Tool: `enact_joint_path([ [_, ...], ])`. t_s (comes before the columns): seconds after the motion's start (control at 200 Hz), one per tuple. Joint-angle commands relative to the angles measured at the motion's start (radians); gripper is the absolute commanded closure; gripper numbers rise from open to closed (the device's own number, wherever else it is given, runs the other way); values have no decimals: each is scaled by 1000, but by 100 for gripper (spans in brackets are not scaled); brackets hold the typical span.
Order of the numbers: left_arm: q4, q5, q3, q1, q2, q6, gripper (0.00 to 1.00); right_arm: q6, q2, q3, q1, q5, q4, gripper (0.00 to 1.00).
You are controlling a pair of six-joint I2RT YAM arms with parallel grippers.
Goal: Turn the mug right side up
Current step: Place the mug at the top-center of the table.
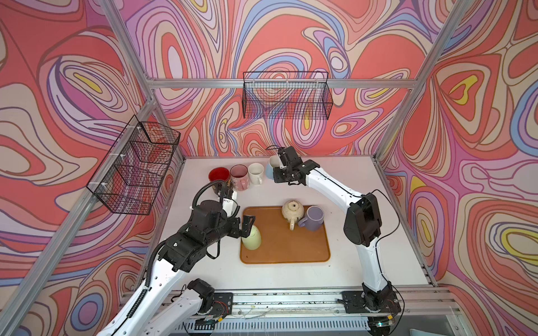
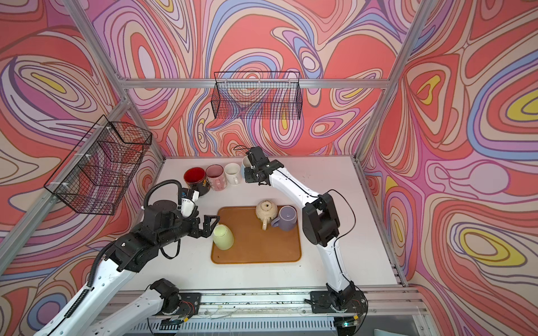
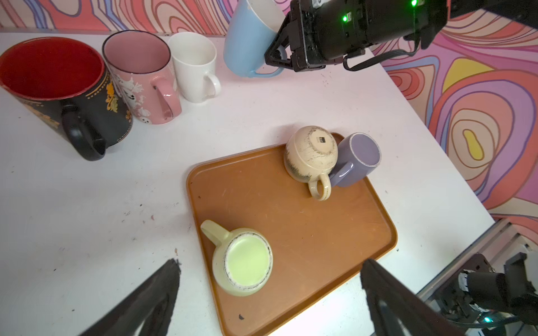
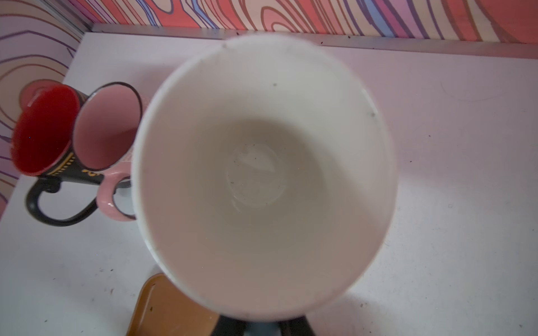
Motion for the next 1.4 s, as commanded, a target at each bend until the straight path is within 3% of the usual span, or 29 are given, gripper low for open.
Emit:
enact_joint_path([
  [0.0,-40,-65,-31,-3,-28,19,0,-29,28,83,-2,112,-17,100],
  [0.691,-26,-117,-59,-3,-42,-14,0,-33,276,296,4,129,-62,100],
  [1.392,-50,-135,-48,-2,-30,36,0,-42,325,353,21,130,-82,100],
])
